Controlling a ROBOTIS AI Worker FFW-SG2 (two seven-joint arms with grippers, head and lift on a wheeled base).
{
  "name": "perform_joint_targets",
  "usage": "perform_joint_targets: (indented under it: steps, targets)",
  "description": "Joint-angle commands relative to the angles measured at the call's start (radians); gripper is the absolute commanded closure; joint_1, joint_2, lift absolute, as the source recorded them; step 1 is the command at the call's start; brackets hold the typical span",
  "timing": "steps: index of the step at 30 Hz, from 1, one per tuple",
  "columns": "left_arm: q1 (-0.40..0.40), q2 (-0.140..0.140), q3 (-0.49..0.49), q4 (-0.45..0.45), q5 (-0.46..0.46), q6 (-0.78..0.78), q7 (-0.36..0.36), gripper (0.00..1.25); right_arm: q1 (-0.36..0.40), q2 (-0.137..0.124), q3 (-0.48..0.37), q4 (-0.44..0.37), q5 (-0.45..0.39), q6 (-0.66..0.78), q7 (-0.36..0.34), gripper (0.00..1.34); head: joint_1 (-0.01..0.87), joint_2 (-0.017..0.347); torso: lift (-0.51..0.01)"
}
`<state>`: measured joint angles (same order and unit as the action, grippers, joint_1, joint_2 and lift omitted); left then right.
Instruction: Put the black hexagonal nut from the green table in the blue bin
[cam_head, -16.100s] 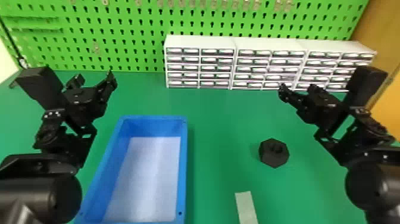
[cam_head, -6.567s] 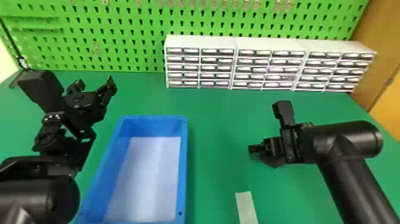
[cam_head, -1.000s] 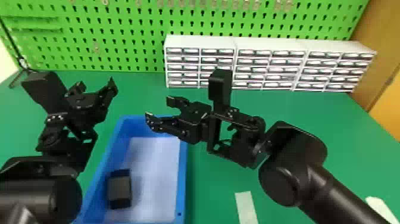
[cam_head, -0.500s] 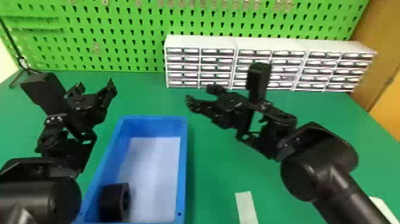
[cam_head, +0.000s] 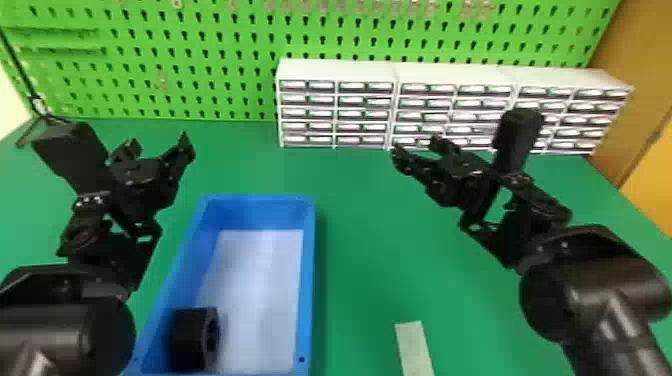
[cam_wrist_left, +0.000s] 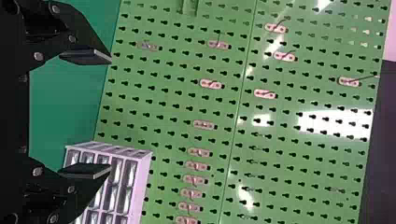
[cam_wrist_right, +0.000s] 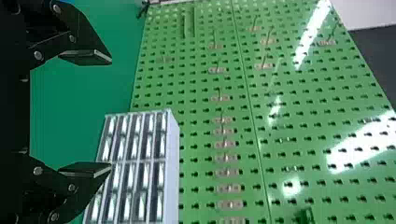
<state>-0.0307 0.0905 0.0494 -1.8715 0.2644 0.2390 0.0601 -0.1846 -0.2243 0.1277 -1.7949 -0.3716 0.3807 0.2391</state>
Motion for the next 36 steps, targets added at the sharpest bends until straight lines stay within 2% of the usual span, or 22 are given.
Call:
perform_joint_targets:
  steps: [1, 12, 21, 36]
  targets:
    - [0.0, 0.0, 0.001, 0.0, 0.003, -0.001, 0.0, 0.43, 0.031, 0.026, -0.074, -0.012, 0.03, 0.0, 0.0, 0.46, 0.692, 0.008, -0.097]
    - [0.002, 0.0, 0.004, 0.0, 0.009, -0.007, 0.001, 0.43, 0.093, 0.095, -0.252, -0.043, 0.094, -0.008, -0.001, 0.46, 0.692, 0.008, -0.097]
    - [0.005, 0.0, 0.01, 0.0, 0.015, -0.012, 0.001, 0.43, 0.134, 0.135, -0.387, -0.044, 0.1, -0.025, 0.0, 0.46, 0.692, 0.008, -0.097]
    - [0.005, 0.0, 0.015, -0.002, 0.022, -0.014, -0.006, 0.43, 0.177, 0.112, -0.494, -0.044, 0.051, -0.04, 0.0, 0.46, 0.692, 0.008, -0.097]
